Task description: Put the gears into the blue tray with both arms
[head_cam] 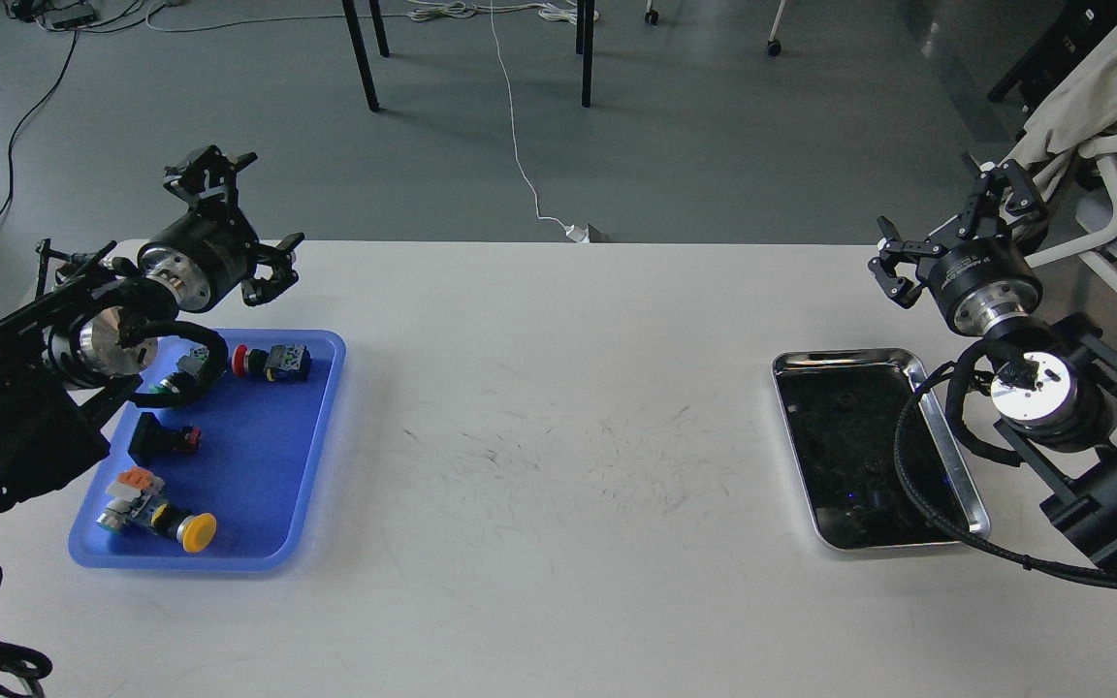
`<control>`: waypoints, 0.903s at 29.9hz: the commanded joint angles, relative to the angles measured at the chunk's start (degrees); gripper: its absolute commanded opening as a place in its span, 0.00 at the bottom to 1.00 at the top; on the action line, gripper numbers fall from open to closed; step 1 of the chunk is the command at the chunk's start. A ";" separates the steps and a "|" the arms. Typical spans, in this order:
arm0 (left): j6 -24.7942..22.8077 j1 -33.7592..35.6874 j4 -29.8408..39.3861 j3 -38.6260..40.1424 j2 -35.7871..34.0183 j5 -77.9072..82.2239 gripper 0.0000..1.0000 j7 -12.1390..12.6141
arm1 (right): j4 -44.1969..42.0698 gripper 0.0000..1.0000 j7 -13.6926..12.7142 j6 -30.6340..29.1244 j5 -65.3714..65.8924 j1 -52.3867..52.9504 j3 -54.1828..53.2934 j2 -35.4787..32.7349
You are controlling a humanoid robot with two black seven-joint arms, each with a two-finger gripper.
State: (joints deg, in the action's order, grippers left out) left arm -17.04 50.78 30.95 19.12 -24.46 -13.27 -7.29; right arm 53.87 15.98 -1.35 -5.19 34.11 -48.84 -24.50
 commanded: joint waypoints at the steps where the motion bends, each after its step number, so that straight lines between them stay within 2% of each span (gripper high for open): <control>1: 0.08 0.28 -1.06 0.04 1.34 0.00 1.00 0.00 | -0.08 0.99 -0.07 0.03 0.00 -0.01 0.07 -0.37; 8: 0.16 1.08 -3.70 -0.05 4.33 0.00 1.00 0.00 | -0.61 0.99 -0.69 -0.14 0.00 -0.01 -0.02 -0.64; 19: 0.08 1.08 -4.32 -0.14 4.68 0.00 1.00 0.00 | -1.58 0.99 -0.78 -0.06 0.00 0.08 1.73 -1.16; 27: -0.01 1.16 -4.32 -0.14 4.60 0.00 1.00 0.00 | -0.26 0.99 -1.48 -0.06 1.31 4.56 18.06 -11.78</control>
State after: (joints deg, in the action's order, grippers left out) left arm -17.06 51.88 26.62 18.98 -19.83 -13.27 -7.29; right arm 53.08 15.16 -1.36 -4.85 36.29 -36.70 -31.91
